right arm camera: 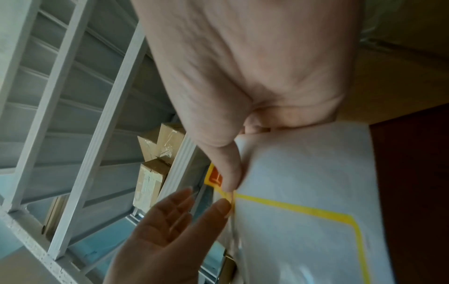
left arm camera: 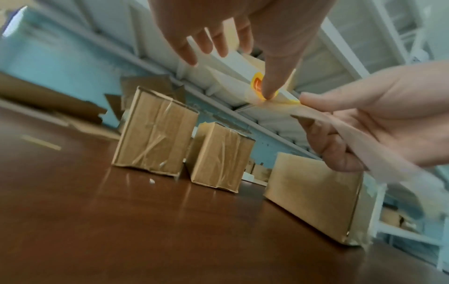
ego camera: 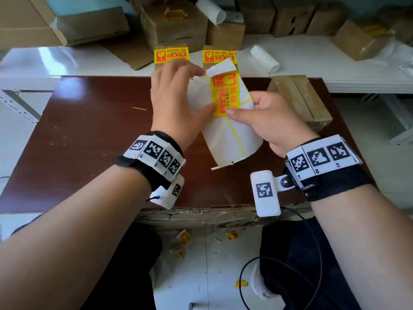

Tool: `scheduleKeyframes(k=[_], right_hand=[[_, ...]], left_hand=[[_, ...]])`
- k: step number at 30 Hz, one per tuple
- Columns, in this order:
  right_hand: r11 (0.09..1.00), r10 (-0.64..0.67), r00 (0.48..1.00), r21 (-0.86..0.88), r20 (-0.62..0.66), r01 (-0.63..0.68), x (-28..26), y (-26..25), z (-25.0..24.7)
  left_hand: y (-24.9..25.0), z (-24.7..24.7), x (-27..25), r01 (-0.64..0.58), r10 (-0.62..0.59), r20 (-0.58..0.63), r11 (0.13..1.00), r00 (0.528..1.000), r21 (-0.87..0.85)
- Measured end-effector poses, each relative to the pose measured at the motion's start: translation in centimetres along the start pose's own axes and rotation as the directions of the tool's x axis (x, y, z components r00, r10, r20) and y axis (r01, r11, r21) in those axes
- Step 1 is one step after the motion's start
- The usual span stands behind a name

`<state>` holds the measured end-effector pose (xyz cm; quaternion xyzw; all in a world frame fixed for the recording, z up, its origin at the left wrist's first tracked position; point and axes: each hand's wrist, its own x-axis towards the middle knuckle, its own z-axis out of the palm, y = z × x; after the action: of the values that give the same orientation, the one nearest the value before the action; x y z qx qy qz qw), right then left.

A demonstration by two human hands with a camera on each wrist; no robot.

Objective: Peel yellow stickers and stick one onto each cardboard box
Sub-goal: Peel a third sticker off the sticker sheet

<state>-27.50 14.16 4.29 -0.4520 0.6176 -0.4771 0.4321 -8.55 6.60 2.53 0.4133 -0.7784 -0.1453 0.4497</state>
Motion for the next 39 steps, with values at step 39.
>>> scheduleKeyframes(k=[39], right_hand=[[0.991,0.003,0.989,-0.132,-0.147,-0.023,0.0,-0.2,-0.1]], left_hand=[[1.4,2.4,-0.8,0.068,-0.035,0.194,0.984,0.980,-0.162]])
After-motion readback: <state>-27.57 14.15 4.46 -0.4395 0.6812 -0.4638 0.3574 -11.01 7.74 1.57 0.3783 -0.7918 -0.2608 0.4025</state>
